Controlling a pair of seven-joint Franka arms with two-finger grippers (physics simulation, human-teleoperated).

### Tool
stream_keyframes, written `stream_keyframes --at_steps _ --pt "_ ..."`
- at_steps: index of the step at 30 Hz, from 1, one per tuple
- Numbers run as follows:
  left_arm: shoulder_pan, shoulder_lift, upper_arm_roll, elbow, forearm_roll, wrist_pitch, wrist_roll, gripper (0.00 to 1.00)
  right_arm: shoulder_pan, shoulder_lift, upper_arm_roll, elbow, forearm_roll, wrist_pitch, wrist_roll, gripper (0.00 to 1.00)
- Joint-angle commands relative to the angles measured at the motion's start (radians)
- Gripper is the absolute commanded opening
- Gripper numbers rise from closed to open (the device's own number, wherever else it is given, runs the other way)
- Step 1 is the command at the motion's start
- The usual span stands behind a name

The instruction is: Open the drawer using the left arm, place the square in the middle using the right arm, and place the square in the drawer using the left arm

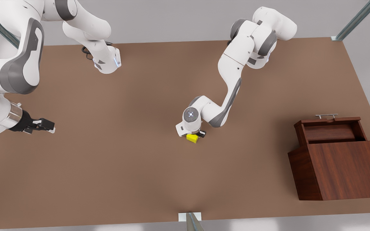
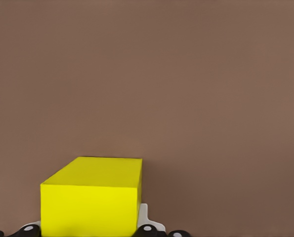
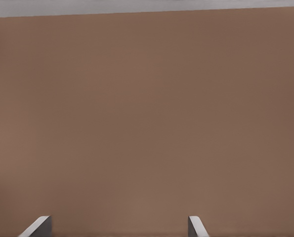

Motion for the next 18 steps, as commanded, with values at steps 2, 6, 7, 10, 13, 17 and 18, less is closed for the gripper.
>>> stream_keyframes --at_steps 2,6,7,10,13,17,18 --pt "0.0 -0.01 0.0 0.002 -0.006 -0.005 -0.002 0.64 0.0 0.0 0.0 0.0 0.0 0.0 0.001 1.0" --pt "0.003 -0.093 0.005 0.011 -0.006 -0.049 0.0 0.65 0.0 0.0 0.0 0.0 0.0 0.0 -0.001 1.0" --pt "0.011 -0.136 0.025 0.011 -0.009 -0.092 0.011 0.65 0.001 0.001 0.0 0.0 0.0 0.0 -0.001 1.0" --pt "0.018 -0.263 0.126 -0.008 -0.08 -0.262 0.201 0.65 0.001 0.003 0.0 -0.002 -0.006 0.002 -0.002 1.0" --pt "0.018 -0.422 0.241 -0.167 -0.092 -0.284 0.449 0.66 0.0 0.003 -0.002 -0.002 -0.011 0.002 -0.002 1.0" --pt "0.017 -0.513 0.479 -0.221 -0.094 -0.384 0.847 0.66 -0.002 0.003 0.0 0.0 -0.011 0.002 -0.001 1.0" --pt "0.017 -0.512 0.538 -0.221 -0.111 -0.391 0.939 0.66 0.0 0.003 0.0 0.0 -0.011 0.002 -0.001 1.0"
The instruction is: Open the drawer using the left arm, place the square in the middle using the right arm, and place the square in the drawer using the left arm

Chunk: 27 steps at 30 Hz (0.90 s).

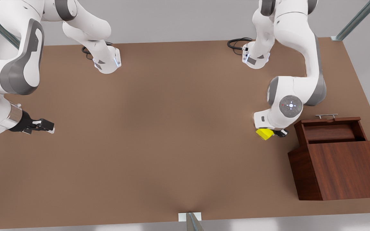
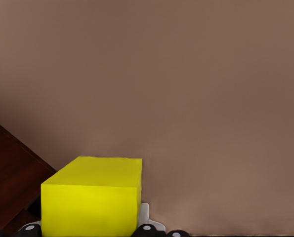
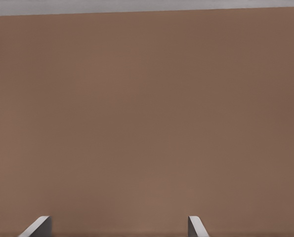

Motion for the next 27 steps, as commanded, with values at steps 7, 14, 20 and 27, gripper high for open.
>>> stream_keyframes --at_steps 7,14,20,27 --pt "0.19 0.01 0.086 0.002 -0.039 0.005 0.406 0.66 0.003 0.006 0.0 -0.002 0.002 0.012 0.0 1.0" --pt "0.389 0.064 0.088 0.002 -0.038 0.062 0.728 0.67 0.003 0.02 0.0 0.0 0.003 0.02 0.0 1.0" --pt "0.461 0.132 0.086 0.002 -0.045 0.097 0.793 0.77 0.003 0.02 0.0 0.0 0.003 0.02 0.0 1.0" --pt "0.458 0.138 0.088 0.002 -0.105 0.085 0.745 1.0 0.006 0.02 0.0 0.0 0.006 0.02 0.0 1.0"
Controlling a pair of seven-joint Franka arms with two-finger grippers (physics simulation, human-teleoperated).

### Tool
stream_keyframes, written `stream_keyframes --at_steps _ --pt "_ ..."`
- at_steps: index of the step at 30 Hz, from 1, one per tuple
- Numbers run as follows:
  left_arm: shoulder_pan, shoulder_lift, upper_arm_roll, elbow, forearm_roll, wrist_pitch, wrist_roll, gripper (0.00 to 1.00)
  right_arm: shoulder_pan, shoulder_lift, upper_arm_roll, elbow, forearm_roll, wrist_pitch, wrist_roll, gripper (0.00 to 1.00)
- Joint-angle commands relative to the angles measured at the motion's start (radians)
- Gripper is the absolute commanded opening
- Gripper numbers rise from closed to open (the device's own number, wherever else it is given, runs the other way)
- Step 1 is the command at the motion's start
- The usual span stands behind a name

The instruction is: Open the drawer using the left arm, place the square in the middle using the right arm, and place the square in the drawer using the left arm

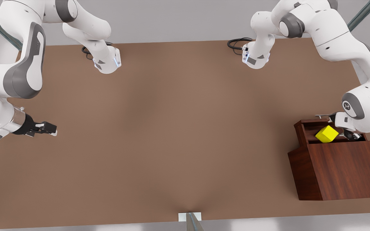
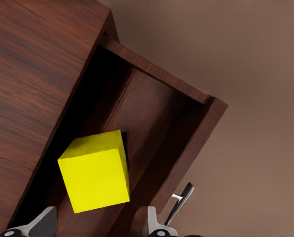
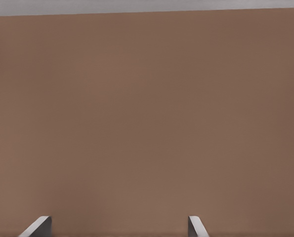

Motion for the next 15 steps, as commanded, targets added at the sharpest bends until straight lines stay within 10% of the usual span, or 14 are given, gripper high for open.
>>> stream_keyframes --at_steps 1,5,10,15 --pt "0.0 -0.008 0.0 0.004 -0.048 -0.009 -0.035 1.0 0.0 0.0 0.0 0.0 0.0 0.0 0.0 1.0" --pt "-0.026 -0.077 -0.052 0.122 -0.094 -0.076 -0.745 1.0 0.0 0.0 0.0 0.0 -0.001 0.0 0.0 1.0" --pt "0.213 -0.213 -0.638 0.214 0.165 -0.118 -1.305 1.0 -0.002 0.001 0.0 -0.001 -0.001 0.0 0.0 1.0" --pt "0.219 -0.308 -0.712 0.118 0.184 -0.05 -1.305 1.0 0.0 0.005 0.0 -0.002 -0.001 0.008 0.0 1.0"
